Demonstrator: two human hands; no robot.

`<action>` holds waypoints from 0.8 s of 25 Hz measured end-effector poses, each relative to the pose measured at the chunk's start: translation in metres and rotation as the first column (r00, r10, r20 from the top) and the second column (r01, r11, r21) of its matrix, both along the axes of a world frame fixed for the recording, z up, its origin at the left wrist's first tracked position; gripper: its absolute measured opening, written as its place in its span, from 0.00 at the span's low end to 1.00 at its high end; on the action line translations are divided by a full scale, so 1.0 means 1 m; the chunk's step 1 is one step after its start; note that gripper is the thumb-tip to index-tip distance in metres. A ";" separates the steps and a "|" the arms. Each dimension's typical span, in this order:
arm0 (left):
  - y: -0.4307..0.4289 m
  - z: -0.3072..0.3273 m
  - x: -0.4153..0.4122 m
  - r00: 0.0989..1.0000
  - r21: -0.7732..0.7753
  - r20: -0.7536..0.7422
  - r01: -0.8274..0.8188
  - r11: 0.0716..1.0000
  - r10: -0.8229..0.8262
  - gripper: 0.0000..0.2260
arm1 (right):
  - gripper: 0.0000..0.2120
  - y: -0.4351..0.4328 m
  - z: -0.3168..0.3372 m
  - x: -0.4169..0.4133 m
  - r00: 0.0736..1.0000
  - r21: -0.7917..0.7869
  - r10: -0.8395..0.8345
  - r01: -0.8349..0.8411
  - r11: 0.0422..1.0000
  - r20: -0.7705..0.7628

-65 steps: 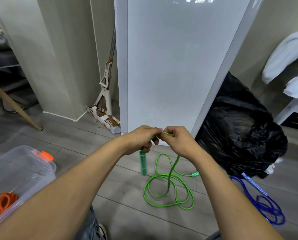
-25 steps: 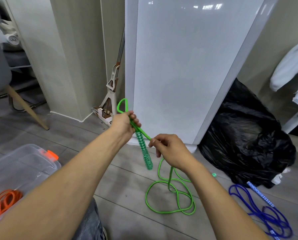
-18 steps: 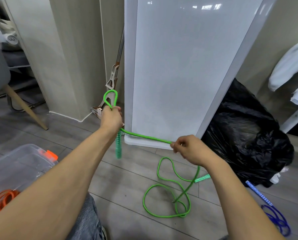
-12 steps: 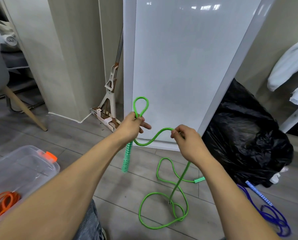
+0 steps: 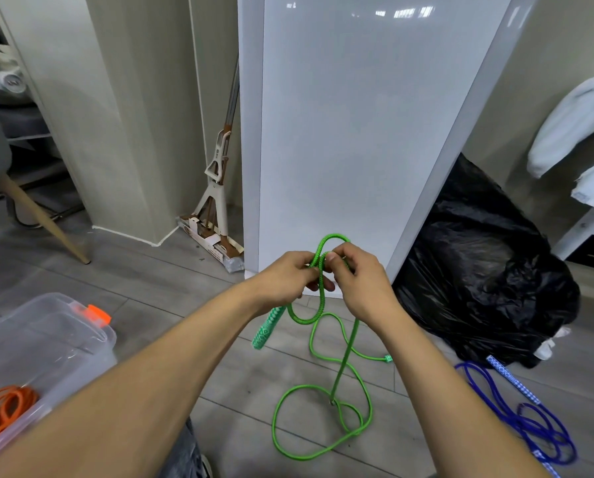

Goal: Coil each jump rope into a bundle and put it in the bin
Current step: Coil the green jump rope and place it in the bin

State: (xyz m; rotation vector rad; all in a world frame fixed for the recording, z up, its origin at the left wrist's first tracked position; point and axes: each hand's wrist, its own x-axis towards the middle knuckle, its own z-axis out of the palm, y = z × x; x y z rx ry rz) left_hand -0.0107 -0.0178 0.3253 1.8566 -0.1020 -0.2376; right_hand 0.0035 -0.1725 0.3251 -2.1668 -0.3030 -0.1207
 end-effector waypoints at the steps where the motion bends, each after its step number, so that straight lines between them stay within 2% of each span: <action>1: -0.001 -0.001 0.000 0.999 -0.039 -0.033 -0.008 0.999 0.006 0.09 | 0.11 0.001 -0.001 0.000 1.000 0.013 -0.005 0.005 1.000 0.003; 5: -0.004 0.001 0.002 0.971 -0.320 -0.232 -0.138 0.937 0.064 0.06 | 0.11 0.003 -0.002 -0.002 0.998 -0.011 -0.053 0.054 0.998 0.045; 7: -0.003 0.003 0.000 0.967 -0.301 -0.249 -0.130 0.945 0.054 0.07 | 0.11 0.001 -0.003 0.000 0.994 -0.030 -0.086 0.089 0.996 0.065; 11: 0.004 0.006 -0.002 0.958 -0.201 -0.266 0.056 0.978 -0.109 0.12 | 0.12 -0.004 -0.004 0.000 0.994 -0.072 -0.081 0.087 0.994 0.073; 16: 0.018 0.003 -0.003 0.905 -0.200 -0.348 0.186 0.962 -0.247 0.10 | 0.12 -0.005 0.000 -0.001 0.994 -0.050 -0.104 0.106 0.993 0.029; 18: 0.023 0.001 0.000 0.930 -0.171 -0.320 0.131 0.977 -0.181 0.10 | 0.12 -0.005 0.000 -0.001 0.997 -0.075 -0.081 0.081 0.994 0.007; 20: 0.029 0.000 0.010 0.970 -0.167 -0.240 -0.076 0.983 0.035 0.10 | 0.09 -0.007 0.000 0.000 0.999 -0.090 -0.022 0.019 0.996 -0.041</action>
